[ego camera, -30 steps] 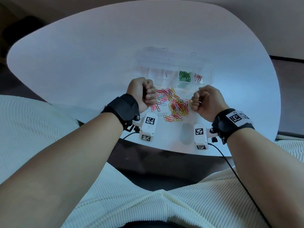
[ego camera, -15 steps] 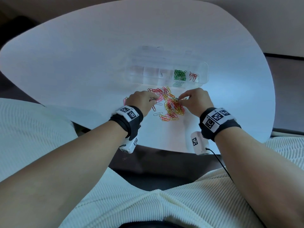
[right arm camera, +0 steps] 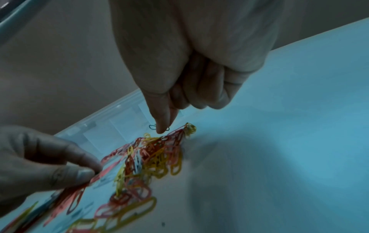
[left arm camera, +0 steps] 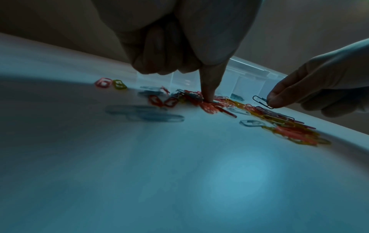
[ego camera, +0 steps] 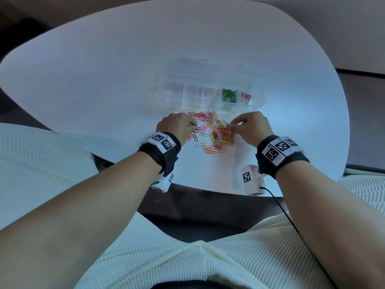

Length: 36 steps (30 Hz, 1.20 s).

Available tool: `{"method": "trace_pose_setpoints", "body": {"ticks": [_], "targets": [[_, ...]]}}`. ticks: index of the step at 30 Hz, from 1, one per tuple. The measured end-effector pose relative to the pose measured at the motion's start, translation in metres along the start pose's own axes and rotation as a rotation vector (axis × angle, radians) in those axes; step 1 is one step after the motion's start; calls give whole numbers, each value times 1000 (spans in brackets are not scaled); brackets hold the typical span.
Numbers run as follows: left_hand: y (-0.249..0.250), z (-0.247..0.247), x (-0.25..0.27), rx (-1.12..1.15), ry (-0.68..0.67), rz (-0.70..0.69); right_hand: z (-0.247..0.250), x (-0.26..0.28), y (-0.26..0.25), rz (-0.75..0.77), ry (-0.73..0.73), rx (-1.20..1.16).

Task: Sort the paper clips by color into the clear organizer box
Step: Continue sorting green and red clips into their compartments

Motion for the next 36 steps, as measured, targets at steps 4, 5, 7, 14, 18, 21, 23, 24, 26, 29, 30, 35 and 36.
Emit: {"method": "trace_pose_setpoints", "body": {"ticks": [4,5,7,14,18,21,23,24,26,29,30,35,36], "targets": [[2,-1,-3,-61,-28,-4,1,-1,0,-18,-50,-50],[2,-2,-3,-75,-38,-3,1,0,-1,-16,-59,-50],[2,-3,-4,-96,-60,1,1,0,-2,-11,-70,-53],[3,-7,-6,-161,-156,5,-2,2,-3,-17,-111,-74],[1,-9,-6,-193,-179,2,-2,3,-4,-13,-127,-75],[0,-9,-4,-184,-154,-3,-3,4,-5,-5,-131,-79],[2,-5,-3,-169,-117,-18,-4,5,-6,-2,-128,-83],[2,-3,-3,-166,-97,-30,-3,5,-6,-3,-129,-86],[4,-1,-2,-167,-75,-46,-3,6,-7,-5,-133,-92],[5,2,-2,-154,-86,-33,-2,6,-8,-6,-134,-98],[5,2,-2,-158,-93,-30,-2,6,-8,-3,-135,-102],[7,2,-3,-248,-119,-33,2,10,-15,13,-137,-139],[7,1,-3,-264,-130,-30,3,10,-16,13,-136,-150]]}}
Point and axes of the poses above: each hand's wrist, its own x-axis away from the middle knuckle, its own z-axis out of the back of the hand, y = z × x, the point moved 3 cm from there along -x, towards the middle knuckle, and after that the axes turned 7 degrees about y, right-handed, at the moved point
